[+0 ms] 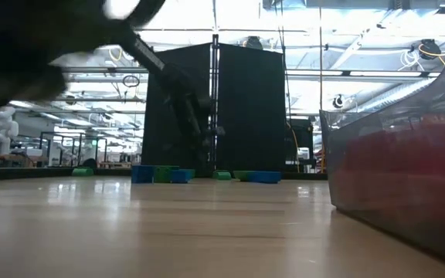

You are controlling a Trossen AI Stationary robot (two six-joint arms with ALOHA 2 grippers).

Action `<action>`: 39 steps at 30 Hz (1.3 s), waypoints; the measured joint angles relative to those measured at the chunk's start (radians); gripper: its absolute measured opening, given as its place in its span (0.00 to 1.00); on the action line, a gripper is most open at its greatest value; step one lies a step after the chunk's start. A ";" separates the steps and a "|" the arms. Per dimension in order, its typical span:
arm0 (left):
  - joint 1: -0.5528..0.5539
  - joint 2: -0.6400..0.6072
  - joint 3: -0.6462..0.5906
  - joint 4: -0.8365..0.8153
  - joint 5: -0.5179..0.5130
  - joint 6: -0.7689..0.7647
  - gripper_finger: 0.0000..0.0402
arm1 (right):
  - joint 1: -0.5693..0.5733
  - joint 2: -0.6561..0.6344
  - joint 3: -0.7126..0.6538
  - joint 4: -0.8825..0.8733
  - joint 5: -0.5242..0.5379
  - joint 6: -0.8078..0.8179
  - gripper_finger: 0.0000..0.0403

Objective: Sort blocks
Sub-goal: Move the green game piece to the center

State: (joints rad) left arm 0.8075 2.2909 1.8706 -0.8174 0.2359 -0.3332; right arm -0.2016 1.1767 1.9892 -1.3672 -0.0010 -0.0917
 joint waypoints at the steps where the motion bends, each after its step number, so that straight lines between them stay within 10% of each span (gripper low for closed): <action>1: 0.009 0.012 0.000 -0.004 0.005 0.000 0.00 | 0.000 0.000 0.000 -0.003 0.000 0.006 0.00; 17: 0.139 -0.003 0.001 -0.255 -0.092 -0.080 0.00 | 0.000 0.000 0.000 -0.011 0.001 -0.006 0.00; 28: 0.119 -0.197 0.003 -0.444 -0.468 -0.155 0.00 | 0.000 0.000 0.000 -0.012 0.001 -0.056 0.00; 39: 0.279 -0.206 0.003 -0.631 -0.554 -0.211 0.00 | 0.000 0.000 0.000 -0.044 0.000 -0.077 0.00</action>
State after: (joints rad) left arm 1.0866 2.0853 1.8736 -1.4487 -0.3178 -0.5445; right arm -0.2012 1.1763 1.9896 -1.4116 -0.0006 -0.1692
